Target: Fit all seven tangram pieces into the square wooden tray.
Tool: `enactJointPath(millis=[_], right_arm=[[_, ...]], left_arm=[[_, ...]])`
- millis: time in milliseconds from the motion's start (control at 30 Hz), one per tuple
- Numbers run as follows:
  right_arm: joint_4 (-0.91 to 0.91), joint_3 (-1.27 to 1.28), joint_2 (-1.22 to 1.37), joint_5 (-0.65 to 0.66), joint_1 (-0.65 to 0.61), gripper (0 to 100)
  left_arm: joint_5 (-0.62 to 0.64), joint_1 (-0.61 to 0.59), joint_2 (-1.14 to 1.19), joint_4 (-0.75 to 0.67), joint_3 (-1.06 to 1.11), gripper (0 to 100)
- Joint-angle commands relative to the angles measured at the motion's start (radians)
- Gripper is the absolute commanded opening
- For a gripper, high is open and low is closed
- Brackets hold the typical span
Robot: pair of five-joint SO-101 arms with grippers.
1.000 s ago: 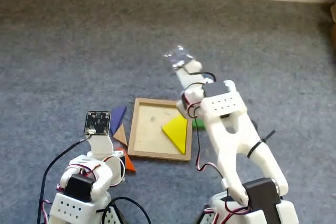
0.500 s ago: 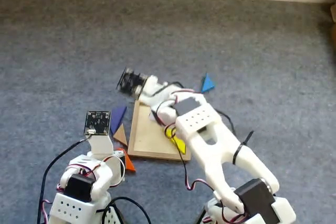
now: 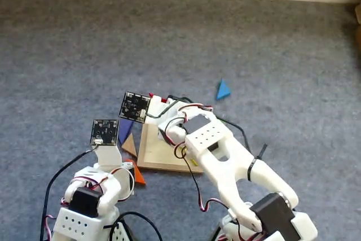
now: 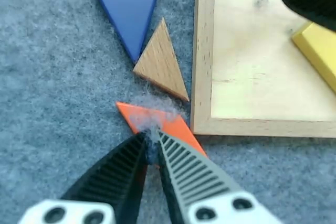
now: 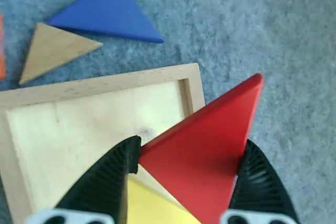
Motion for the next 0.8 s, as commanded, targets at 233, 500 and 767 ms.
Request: enactJointPath(millis=[233, 500, 767], right_arm=[[-0.016, 0.068, -0.019, 0.009, -0.007, 28.7], [0.051, 0.062, -0.031, 0.008, -0.015, 28.9], [0.09, 0.018, -0.033, -0.084, -0.004, 28.9]], left_arm=[[-0.005, 0.008, -0.008, 0.002, 0.021, 1], [-0.005, 0.008, -0.008, 0.002, 0.021, 1], [-0.005, 0.008, -0.008, 0.002, 0.021, 1]])
